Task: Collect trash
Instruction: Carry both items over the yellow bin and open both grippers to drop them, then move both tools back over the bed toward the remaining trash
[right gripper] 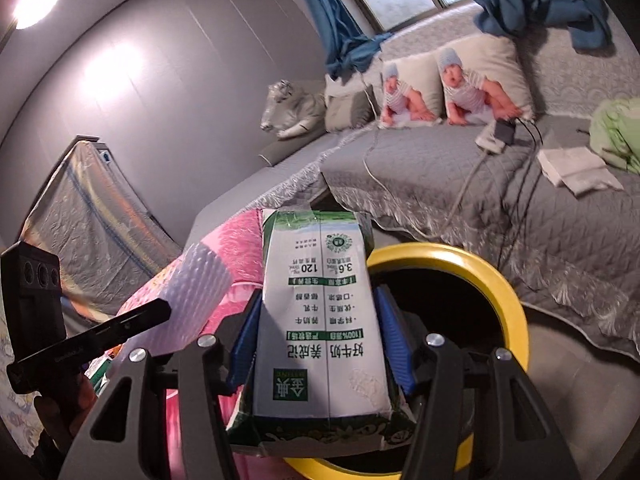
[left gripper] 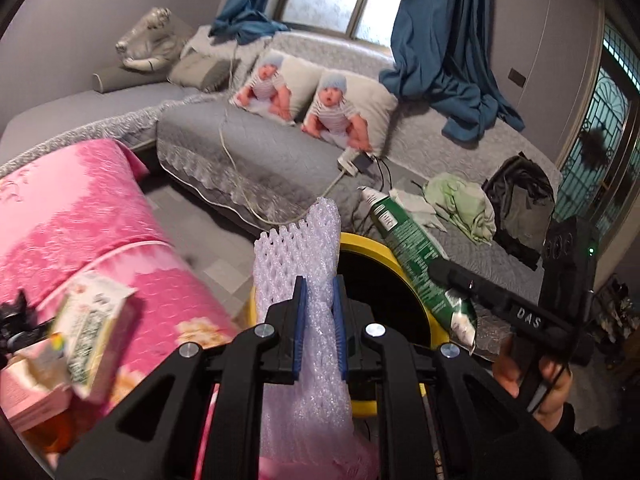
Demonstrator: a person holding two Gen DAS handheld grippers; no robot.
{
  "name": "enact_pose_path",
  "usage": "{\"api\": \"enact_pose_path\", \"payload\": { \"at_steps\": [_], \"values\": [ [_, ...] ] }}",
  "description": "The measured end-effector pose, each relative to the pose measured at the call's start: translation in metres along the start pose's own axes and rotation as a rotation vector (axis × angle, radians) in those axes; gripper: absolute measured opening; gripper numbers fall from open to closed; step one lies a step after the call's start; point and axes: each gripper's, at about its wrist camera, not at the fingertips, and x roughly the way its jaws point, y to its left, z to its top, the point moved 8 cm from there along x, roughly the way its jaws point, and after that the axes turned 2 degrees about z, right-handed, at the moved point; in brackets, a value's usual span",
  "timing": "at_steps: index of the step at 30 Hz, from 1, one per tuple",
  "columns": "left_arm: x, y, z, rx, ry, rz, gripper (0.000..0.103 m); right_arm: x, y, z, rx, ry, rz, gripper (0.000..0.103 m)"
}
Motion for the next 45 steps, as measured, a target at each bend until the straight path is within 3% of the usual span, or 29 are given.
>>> {"api": "enact_pose_path", "payload": {
  "at_steps": [4,16,17,18,19,20,23,27,31,34,37,39,45],
  "values": [
    [0.034,-0.011,0.004,-0.008,0.045,-0.024,0.012,0.015,-0.028,-0.004,0.032,0.03,-0.096,0.053],
    [0.088,-0.006,0.009,-0.08,0.084,0.017,0.014,0.023,-0.069,-0.011,0.108,0.057,-0.181,0.054],
    [0.088,-0.004,0.009,-0.095,0.085,0.018,0.022,0.02,-0.07,-0.01,0.107,0.054,-0.195,0.054],
    [0.086,-0.002,0.009,-0.111,0.081,0.019,0.047,0.018,-0.071,-0.009,0.107,0.045,-0.206,0.062],
    [0.082,0.002,0.009,-0.132,0.064,0.031,0.062,0.014,-0.071,-0.007,0.108,0.032,-0.21,0.078],
    [0.077,0.006,0.01,-0.143,0.04,0.051,0.078,0.011,-0.07,-0.005,0.109,0.016,-0.216,0.081],
    [0.061,0.016,0.013,-0.153,-0.004,0.095,0.081,0.0,-0.068,0.003,0.093,-0.028,-0.236,0.081],
    [0.024,0.029,0.017,-0.185,-0.086,0.144,0.094,-0.014,-0.062,0.014,0.071,-0.093,-0.252,0.084],
    [-0.024,0.038,0.019,-0.174,-0.155,0.198,0.095,-0.026,-0.044,0.019,-0.003,-0.174,-0.262,0.094],
    [-0.061,0.043,0.017,-0.169,-0.189,0.215,0.095,-0.03,-0.025,0.021,-0.067,-0.223,-0.248,0.095],
    [-0.099,0.047,0.01,-0.156,-0.226,0.173,0.095,-0.03,0.003,0.02,-0.136,-0.255,-0.184,0.095],
    [-0.13,0.057,0.0,-0.16,-0.27,0.191,0.095,-0.03,0.021,0.017,-0.179,-0.265,-0.144,0.095],
    [-0.22,0.11,-0.059,-0.258,-0.357,0.373,0.095,-0.025,0.072,0.001,-0.27,-0.259,0.015,0.095]
  ]
}}
